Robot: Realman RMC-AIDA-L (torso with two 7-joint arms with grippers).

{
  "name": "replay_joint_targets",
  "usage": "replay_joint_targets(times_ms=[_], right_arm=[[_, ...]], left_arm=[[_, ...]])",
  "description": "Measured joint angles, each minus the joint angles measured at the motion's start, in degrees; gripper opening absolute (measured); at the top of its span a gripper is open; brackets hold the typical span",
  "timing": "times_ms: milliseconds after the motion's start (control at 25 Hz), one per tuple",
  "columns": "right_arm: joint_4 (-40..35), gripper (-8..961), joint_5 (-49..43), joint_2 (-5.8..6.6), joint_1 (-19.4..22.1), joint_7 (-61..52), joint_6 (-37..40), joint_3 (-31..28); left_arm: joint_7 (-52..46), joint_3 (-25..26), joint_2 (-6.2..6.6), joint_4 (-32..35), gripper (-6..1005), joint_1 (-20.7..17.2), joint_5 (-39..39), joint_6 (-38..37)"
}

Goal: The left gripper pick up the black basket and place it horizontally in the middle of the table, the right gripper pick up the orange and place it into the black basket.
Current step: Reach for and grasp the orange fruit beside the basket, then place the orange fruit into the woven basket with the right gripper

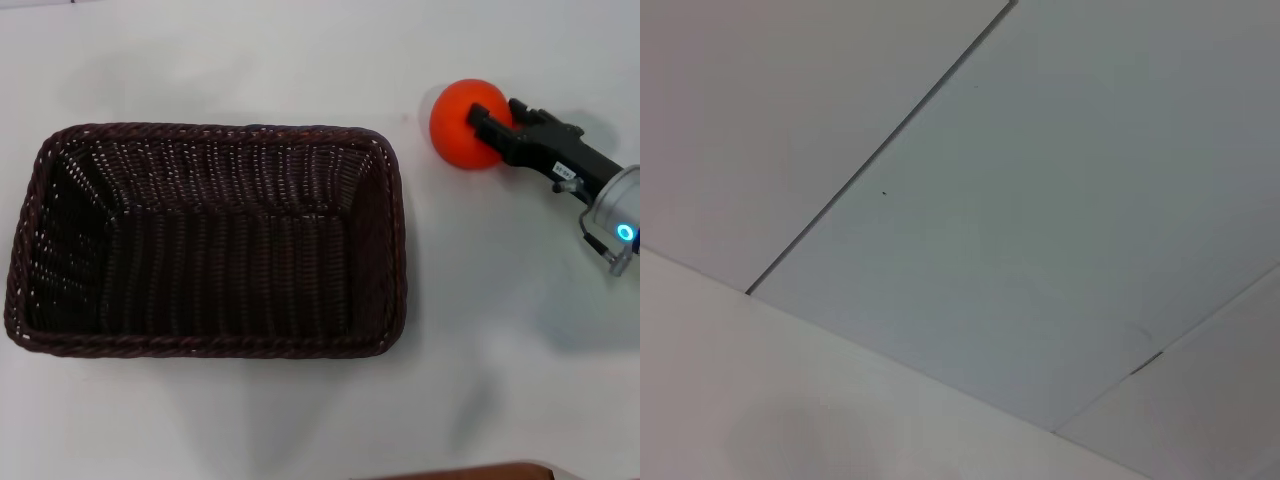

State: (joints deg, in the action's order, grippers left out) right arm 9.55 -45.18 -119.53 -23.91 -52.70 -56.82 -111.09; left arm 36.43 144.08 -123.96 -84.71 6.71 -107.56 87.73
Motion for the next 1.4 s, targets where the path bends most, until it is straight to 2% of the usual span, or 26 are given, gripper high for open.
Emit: replay_joint_targets(times_ms=[160,400,600,1000,1240,1400], right_arm=[[0.0,658,0.0,0.01,-0.9,-0.6,1.8,1.4],[0.3,538,0.0,0.00,-1.0,-0.6,0.2,4.0],[0.3,376,0.0,-0.01,-0.7,-0.6,-3.1,4.0],[2.6,286,0.2,0.41,0.5,-2.4,-10.2,3.8],[11.7,251,-1.3,0.78,4.8,-4.5,-20.0,5.0],[16.7,227,-5.3,0.59,5.6,-6.0,-26.4,5.3]], left_arm=[[0.0,0.0,0.02,0.2,782,0.3,0.0,0.0],[0.0,0.1,0.03,0.8,782,0.7,0.1,0.1],[0.0,0.1,0.03,1.8,782,1.1,0.1,0.0],[0.1,0.4,0.19,2.9,781,1.5,0.3,-0.3],[3.2,2.2,0.21,5.6,781,1.6,2.9,-0.3],[7.6,4.4,0.20,9.8,781,2.2,5.4,-0.3]])
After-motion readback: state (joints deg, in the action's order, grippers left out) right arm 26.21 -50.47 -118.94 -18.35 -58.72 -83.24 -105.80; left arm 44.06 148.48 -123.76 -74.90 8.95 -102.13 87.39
